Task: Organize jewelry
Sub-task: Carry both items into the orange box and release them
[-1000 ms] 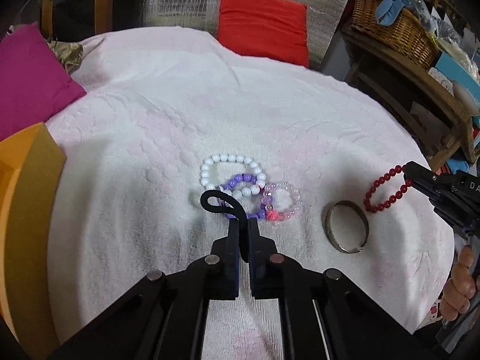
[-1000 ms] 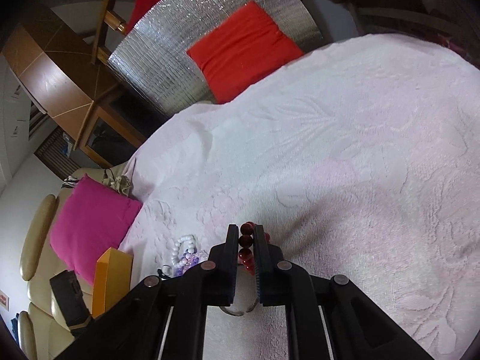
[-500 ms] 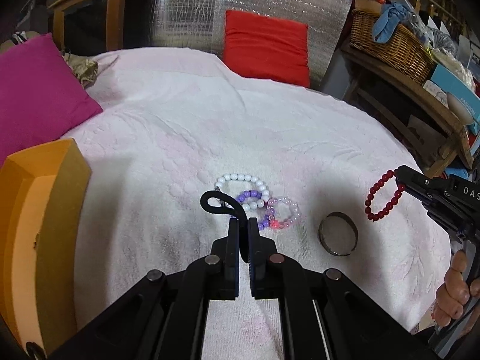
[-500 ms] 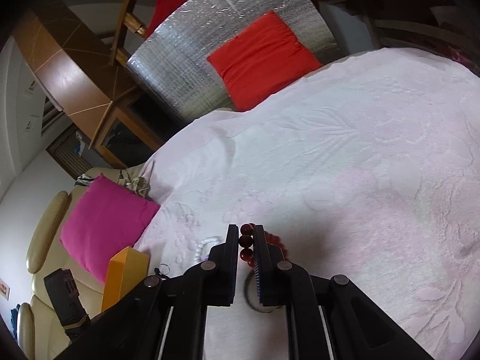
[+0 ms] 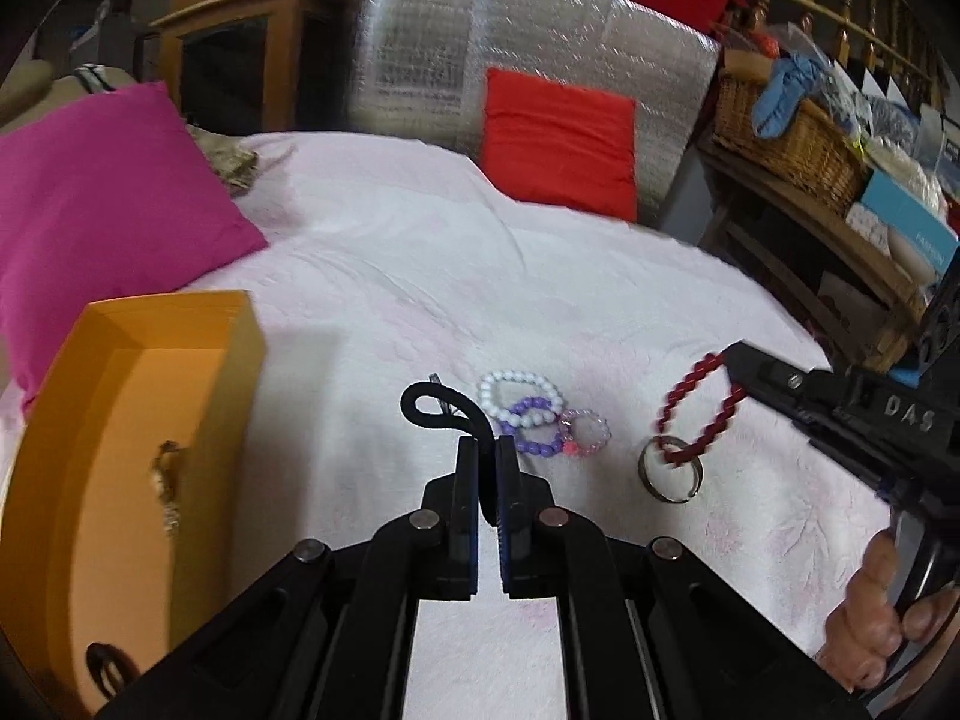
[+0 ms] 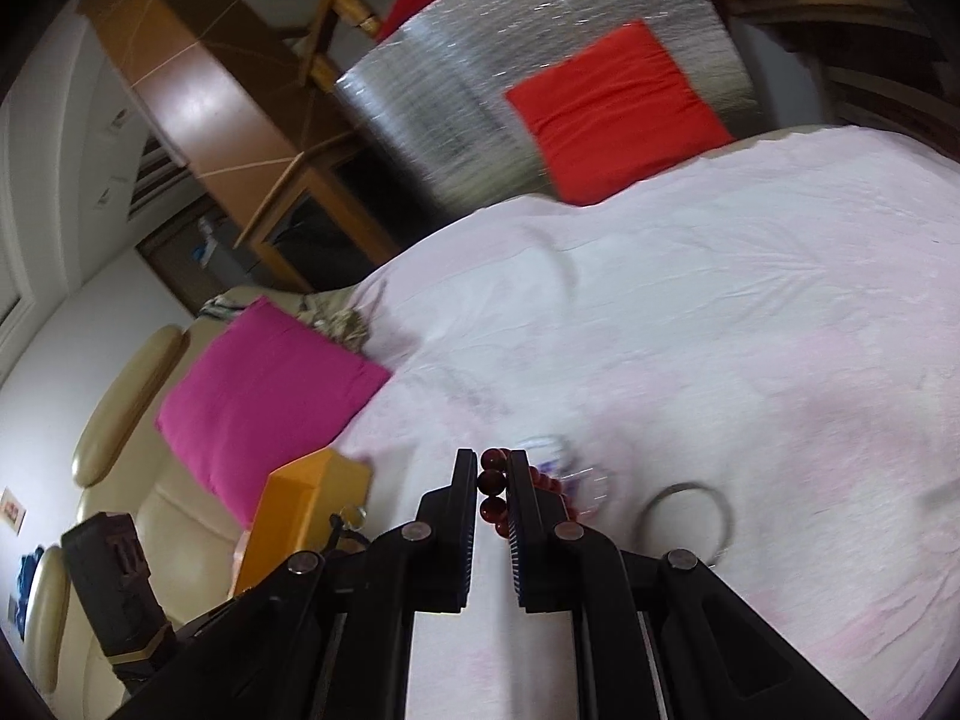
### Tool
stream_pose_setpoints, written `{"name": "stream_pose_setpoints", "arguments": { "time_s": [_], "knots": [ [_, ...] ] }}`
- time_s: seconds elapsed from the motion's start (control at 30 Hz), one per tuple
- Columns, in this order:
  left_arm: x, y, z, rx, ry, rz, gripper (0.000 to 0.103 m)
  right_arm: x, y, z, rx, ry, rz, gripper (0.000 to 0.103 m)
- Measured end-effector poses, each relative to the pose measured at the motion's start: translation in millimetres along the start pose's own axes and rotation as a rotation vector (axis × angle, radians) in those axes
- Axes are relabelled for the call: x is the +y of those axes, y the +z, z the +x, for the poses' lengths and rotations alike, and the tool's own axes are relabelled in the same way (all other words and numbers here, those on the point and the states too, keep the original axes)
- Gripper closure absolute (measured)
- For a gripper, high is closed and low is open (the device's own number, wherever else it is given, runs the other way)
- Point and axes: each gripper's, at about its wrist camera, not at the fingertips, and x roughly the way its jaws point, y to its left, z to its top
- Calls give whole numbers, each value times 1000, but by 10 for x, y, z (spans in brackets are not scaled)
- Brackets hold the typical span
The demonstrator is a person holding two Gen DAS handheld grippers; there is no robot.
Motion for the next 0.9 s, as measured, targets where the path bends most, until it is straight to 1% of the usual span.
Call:
{"name": "stream_pose_setpoints", "arguments": {
  "time_s": [0.1, 0.2, 0.33, 0.47, 0.6, 0.63, 0.7, 0.8, 0.9],
  "knots": [
    [150, -4, -202, -39, 21, -34, 98, 252, -64, 73, 15, 38, -27, 92],
    [414, -29, -386, -75, 63, -86, 98, 566, -109, 142, 12, 81, -72, 92],
    [848, -97, -513, -91, 122, -183, 98, 1002, -141, 337, 34, 127, -138, 92],
    [1282, -179, -530, -85, 199, -272, 98, 1479, -150, 656, 67, 180, -186, 92],
    [1696, -261, -433, -51, 315, -348, 98, 1897, -202, 1040, 108, 205, -235, 92],
    [1767, -284, -403, -38, 330, -369, 98, 1955, -223, 1125, 121, 206, -238, 92],
    [1920, -356, -302, 2, 335, -424, 98, 2072, -280, 1371, 159, 199, -240, 92],
    [2007, -422, -155, 53, 340, -466, 98, 2161, -378, 1695, 209, 165, -250, 92],
    [2062, -466, -96, 88, 384, -497, 98, 2176, -454, 1912, 234, 135, -258, 91]
  ]
}}
